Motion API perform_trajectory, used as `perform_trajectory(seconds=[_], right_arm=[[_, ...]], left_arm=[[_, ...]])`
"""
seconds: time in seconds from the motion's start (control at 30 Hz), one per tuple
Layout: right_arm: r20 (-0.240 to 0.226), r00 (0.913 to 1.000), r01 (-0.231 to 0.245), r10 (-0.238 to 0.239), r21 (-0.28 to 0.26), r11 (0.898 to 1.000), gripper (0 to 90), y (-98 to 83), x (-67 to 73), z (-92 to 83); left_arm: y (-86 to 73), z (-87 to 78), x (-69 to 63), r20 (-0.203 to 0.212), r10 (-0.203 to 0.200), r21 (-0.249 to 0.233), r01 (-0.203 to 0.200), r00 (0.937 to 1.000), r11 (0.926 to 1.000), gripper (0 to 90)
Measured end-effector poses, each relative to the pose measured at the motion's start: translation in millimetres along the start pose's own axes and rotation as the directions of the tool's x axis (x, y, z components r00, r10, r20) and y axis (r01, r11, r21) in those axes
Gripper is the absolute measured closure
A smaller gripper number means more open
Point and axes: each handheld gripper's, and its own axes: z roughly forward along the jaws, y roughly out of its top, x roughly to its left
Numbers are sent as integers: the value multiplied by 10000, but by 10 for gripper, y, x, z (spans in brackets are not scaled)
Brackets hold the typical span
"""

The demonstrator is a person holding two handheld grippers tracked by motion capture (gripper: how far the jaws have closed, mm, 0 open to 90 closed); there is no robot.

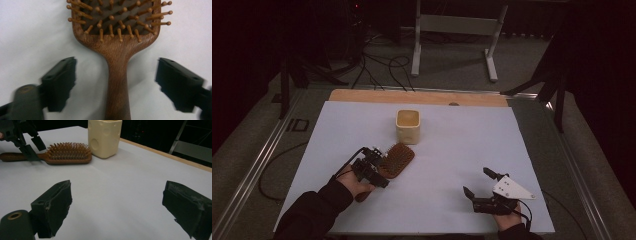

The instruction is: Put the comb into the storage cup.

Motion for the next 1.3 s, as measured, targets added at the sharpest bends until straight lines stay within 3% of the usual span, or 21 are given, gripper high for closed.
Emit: perform_trajectory(seconds=[0.17,0.37,0.77,0.9,0.97,1.1,1.3], right_arm=[[26,10000,13,-13,-3,10000,86,2,-1,-3],[16,10000,24,-24,-10,10000,86,1,-2,-1],[27,10000,36,-36,24,10000,86,2,3,3],[23,10000,30,-30,18,10000,86,3,3,4],[9,10000,28,-28,28,10000,86,3,5,5],[7,10000,26,-26,12,10000,86,3,4,6],[10,10000,12,-12,21,10000,86,2,2,7]], left_arm=[[0,30,18,-81,-21,94,22,10000,10000,389],[7,35,22,-118,-67,71,68,9999,10000,473],[45,36,0,-383,250,464,-232,9990,9987,622],[44,33,-5,-299,579,533,-562,9979,9970,695],[35,34,3,-216,895,497,-884,9957,9948,706],[22,32,33,-37,969,412,-967,9953,9945,729],[2,27,29,-86,1115,255,-1112,9937,9935,738]])
